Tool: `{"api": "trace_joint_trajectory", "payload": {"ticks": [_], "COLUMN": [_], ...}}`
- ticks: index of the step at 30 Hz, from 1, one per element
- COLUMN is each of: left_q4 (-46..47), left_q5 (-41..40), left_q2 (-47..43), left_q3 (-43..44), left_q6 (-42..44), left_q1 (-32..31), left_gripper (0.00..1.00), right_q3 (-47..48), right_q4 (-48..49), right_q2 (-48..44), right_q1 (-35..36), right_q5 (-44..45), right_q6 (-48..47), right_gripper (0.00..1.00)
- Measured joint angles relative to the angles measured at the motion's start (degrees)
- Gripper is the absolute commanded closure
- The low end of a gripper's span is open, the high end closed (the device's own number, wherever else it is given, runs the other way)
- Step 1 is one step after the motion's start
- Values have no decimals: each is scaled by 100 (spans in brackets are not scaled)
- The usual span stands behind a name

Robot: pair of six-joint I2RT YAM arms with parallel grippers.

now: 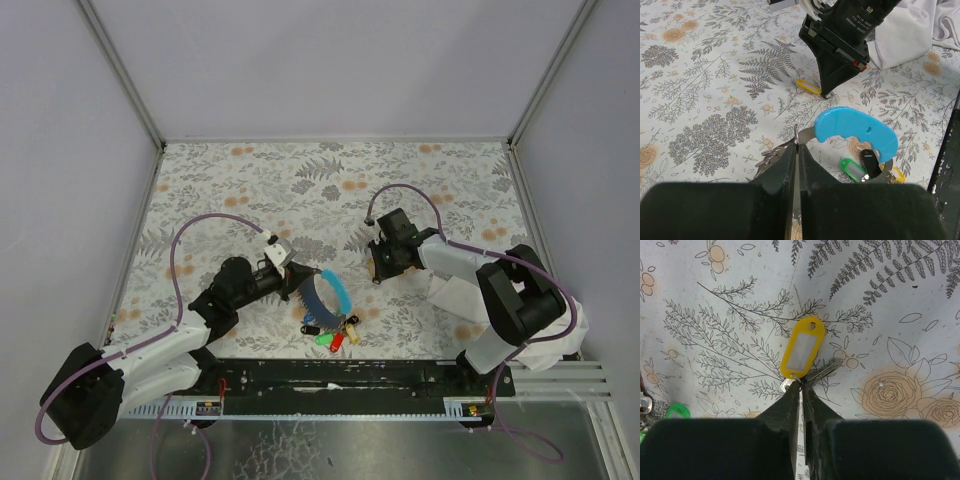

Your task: Put the keys on the keyring

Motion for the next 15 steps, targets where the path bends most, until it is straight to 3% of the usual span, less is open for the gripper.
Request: {"api": "trace_joint_trajectory", "payload": {"ticks": [5,10,15], "left_q4": [0,-2,-7], "left_q5": [2,0,-7], "left_q2": [0,0,-22], "left_q3": [0,0,0], "left_q6": [0,0,0], "left_q1": [0,0,0], "left_gripper": [100,100,100], "right_q3": [0,-35,-459], "right_q4": [-9,81,835], "right_q2": [-46,-481,-1139], "right_q1": [0,0,2], "right_q5": [-22,-20,-20], "right_q6": [-2,-4,0], "right_gripper": [100,100,100]}}
